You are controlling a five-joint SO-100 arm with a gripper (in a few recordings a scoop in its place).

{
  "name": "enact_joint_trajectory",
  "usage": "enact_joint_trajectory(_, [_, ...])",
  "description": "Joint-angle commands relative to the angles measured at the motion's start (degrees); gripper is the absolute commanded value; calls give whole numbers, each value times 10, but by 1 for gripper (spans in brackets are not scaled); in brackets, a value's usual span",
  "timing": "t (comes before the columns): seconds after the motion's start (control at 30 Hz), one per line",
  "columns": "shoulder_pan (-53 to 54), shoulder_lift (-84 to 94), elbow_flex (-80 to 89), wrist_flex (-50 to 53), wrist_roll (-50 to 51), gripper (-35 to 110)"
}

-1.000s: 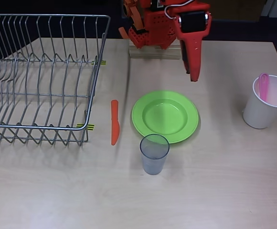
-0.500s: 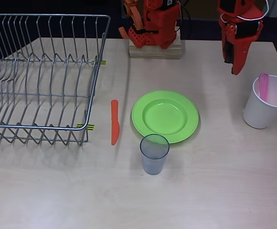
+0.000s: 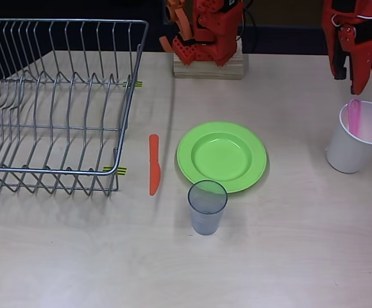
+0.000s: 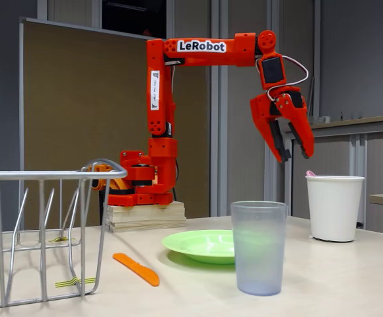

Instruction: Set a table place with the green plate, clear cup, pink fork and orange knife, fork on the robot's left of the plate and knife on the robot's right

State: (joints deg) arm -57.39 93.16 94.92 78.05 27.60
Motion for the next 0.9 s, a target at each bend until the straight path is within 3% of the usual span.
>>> enact_joint_trajectory(0.0, [-15,-7,-21,-20,6,19])
enact_joint_trajectory(0.87, [-2,-66,-25,-101,-44,13])
